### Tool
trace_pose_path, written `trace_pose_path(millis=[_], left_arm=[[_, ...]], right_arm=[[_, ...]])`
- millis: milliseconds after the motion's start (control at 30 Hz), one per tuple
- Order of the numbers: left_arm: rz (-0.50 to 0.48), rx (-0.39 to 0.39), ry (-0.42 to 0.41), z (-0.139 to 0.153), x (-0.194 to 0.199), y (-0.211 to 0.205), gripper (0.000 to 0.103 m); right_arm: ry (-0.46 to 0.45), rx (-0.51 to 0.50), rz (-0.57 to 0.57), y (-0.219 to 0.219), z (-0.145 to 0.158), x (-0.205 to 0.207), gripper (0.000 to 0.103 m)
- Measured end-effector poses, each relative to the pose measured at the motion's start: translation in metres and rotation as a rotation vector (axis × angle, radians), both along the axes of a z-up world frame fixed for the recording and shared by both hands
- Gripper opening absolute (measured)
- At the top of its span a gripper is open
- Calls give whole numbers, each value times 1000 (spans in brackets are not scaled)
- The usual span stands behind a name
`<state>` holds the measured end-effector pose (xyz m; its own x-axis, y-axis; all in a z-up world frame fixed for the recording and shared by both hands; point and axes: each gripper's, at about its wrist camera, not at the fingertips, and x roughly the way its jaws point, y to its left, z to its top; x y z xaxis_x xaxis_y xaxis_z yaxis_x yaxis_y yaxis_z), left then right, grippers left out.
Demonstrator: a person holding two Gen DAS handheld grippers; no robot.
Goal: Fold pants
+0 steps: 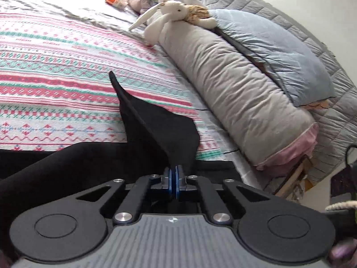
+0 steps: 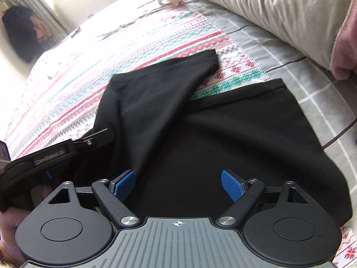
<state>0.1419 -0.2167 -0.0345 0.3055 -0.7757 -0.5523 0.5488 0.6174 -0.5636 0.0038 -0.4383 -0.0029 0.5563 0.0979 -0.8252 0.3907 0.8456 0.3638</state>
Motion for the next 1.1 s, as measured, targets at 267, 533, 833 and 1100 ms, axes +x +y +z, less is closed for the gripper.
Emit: trace_pose_path(millis=[267,533,833,1100], left_arm=[[-203,-58,-3,9,-63,-21,28],[-381,60,57,-31,-122,-47,30],[-436,126,-19,-13,-141,-19,70],[-324,261,-185,6,-142,44,82]], right_arm=[[-43,75,-118,-42,7,-21,86],[-32,62,-134,-49,4,-27,86],[-7,5,12,-14,-1,-13,86],[38,-98,188,48,-15,4,86]])
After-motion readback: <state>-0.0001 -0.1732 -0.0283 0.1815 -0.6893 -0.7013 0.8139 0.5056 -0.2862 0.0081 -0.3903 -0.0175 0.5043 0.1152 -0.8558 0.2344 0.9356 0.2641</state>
